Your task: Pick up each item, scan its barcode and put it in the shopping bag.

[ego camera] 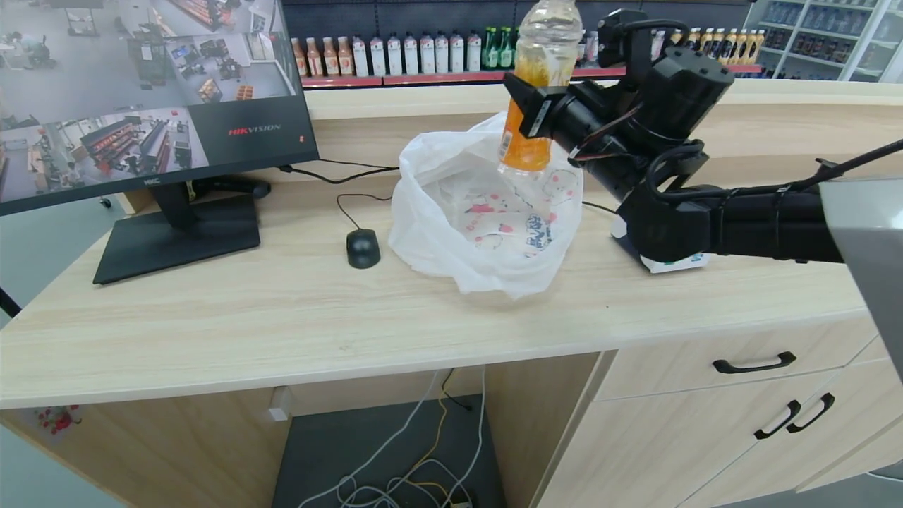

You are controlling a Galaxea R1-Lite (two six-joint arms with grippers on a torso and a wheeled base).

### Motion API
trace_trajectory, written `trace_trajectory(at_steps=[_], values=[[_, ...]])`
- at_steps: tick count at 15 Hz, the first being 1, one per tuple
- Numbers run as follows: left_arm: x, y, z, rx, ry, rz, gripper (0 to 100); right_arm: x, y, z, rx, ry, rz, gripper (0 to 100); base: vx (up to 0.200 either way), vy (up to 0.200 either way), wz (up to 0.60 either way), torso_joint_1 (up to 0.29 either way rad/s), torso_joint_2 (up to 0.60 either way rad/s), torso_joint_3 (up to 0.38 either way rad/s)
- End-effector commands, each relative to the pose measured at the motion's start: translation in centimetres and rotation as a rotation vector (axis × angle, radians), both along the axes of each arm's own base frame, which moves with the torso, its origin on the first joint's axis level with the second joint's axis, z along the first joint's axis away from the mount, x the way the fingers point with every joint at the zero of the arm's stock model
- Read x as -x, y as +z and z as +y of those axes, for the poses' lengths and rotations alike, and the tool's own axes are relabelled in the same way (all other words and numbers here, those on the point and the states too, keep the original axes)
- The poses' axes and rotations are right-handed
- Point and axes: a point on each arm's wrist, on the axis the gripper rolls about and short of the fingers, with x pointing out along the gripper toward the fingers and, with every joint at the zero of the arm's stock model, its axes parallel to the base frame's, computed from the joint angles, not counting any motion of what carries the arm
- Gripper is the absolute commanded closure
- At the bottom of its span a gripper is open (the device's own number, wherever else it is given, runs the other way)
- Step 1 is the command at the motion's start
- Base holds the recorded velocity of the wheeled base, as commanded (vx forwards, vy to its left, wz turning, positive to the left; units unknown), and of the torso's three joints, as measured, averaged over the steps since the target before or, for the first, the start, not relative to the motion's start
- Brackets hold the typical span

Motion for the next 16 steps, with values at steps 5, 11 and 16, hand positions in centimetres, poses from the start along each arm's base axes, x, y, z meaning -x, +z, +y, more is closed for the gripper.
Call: trace_trajectory(at_steps=[5, 11, 16], values=[[0.0, 0.0, 0.0, 0.0, 0.0, 0.0, 0, -1.0, -3.9, 4.9, 0.022, 0.076, 0.049, 100, 0.0, 0.0, 0.0, 0.0, 0.0, 0.0], [0.0, 0.0, 0.0, 0.0, -0.001, 0.0, 0, -1.9, -5.5, 5.3, 0.033, 0.075, 0.069, 100, 0.0, 0.0, 0.0, 0.0, 0.0, 0.0], [0.0, 0.0, 0.0, 0.0, 0.0, 0.0, 0, -3.1, -6.7, 6.1, 0.024, 0.067, 0.058, 100, 0.0, 0.0, 0.0, 0.0, 0.0, 0.0]])
